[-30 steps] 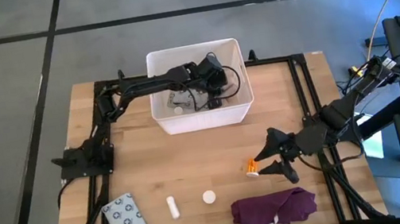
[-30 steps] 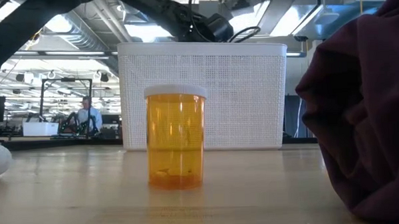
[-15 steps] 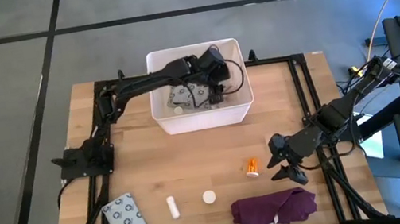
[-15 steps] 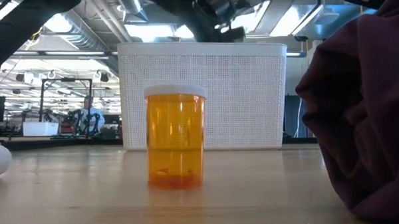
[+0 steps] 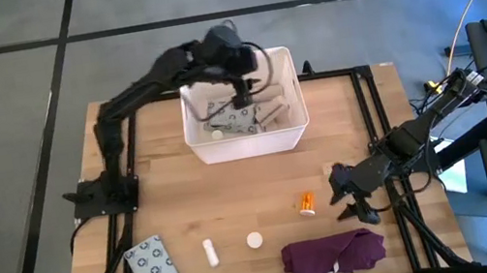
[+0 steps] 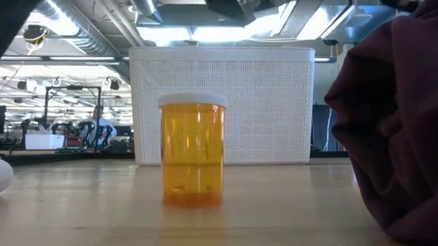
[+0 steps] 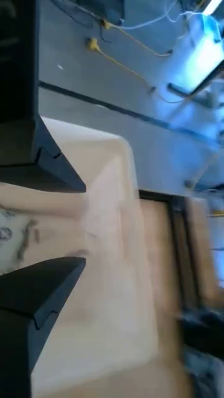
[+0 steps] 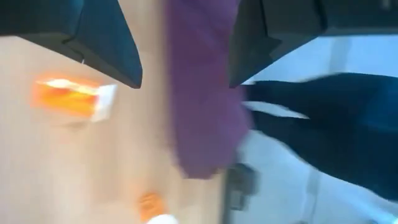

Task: Pick & place medical supplies in basket/bin
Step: Put the right orange pill bottle into the white bin

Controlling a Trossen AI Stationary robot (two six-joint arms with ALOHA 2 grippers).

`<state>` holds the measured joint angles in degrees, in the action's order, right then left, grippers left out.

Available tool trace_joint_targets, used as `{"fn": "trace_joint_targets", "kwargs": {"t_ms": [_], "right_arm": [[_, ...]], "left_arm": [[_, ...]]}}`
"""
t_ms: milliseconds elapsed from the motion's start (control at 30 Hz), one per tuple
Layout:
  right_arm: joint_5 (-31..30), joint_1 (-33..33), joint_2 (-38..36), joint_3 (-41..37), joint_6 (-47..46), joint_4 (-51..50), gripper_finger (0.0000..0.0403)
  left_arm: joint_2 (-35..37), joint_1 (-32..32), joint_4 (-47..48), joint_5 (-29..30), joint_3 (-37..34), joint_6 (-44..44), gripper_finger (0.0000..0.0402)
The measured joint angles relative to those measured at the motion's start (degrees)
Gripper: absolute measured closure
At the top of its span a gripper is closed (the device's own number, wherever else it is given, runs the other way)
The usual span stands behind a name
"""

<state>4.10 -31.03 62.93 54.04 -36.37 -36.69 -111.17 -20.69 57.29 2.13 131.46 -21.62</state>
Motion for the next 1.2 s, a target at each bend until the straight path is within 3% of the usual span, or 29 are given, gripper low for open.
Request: {"fn": "trace_joint_targets", "kwargs": {"t_ms": [233,400,567,1000,1200], "right_arm": [[-3.7,4.2,3.5,0.0,26.5,-6.4,0.0166],[-5.5,5.2,9.4,0.0,41.6,-5.3,0.0166],[-10.1,5.2,14.9,0.0,45.9,-4.0,0.0166],[-10.2,10.1,28.7,0.0,65.5,-3.3,0.0166],[-10.2,10.5,32.6,-0.1,69.9,-2.8,0.0166]], "left_arm": [[8.8,2.2,1.5,-10.9,0.0,8.3,0.0233],[13.9,5.9,7.8,-14.3,-0.1,10.8,0.0233],[17.5,10.5,14.4,-13.2,-0.1,17.2,0.0233],[19.3,24.7,24.3,-0.3,-0.2,31.8,0.0233],[19.3,30.4,26.3,5.4,-0.2,36.1,0.0233]]}}
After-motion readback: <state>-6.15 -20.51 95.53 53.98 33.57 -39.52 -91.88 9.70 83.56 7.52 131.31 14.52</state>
